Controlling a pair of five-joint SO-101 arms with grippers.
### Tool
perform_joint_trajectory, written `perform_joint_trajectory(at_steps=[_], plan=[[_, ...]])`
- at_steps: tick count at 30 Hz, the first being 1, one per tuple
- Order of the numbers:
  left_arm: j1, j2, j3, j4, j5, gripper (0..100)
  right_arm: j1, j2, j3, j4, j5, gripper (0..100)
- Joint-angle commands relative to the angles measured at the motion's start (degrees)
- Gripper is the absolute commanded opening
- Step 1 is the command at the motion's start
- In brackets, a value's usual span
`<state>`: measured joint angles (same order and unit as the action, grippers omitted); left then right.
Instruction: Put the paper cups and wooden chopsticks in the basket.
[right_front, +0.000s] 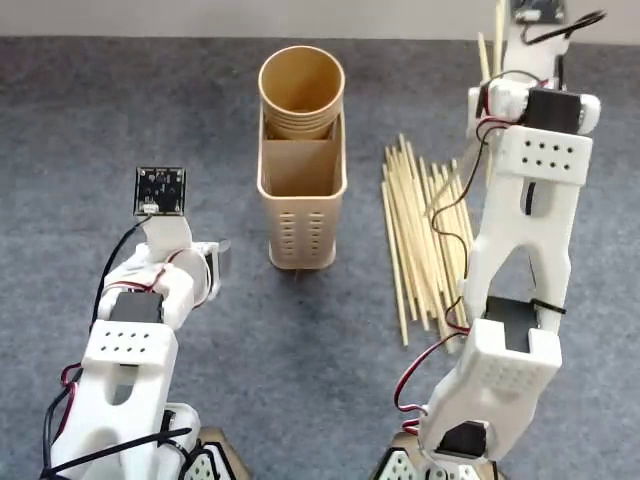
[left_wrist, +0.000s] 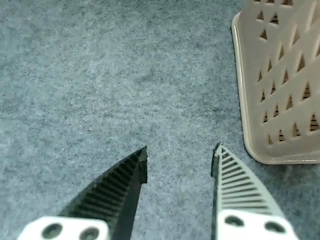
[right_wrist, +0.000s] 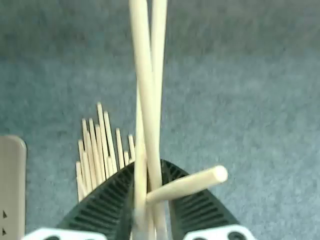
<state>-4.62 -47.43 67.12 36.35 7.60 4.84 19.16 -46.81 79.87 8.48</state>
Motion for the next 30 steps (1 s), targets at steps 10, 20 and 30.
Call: perform_joint_trajectory(at_steps=[10, 20, 30], plan=[[0.84, -1.27, 0.31, -1.14, 0.18, 22, -1.54, -0.66, -14.64, 1.19, -0.97, 3.0], [0.84, -1.27, 0.31, -1.14, 0.18, 22, -11.47, -0.31, -39.96, 7.16, -4.13, 2.4], [0.57, -1.27, 0.22, -1.14, 0.09, 22, -15.69, -0.22, -44.53, 9.19, -11.87, 2.2]])
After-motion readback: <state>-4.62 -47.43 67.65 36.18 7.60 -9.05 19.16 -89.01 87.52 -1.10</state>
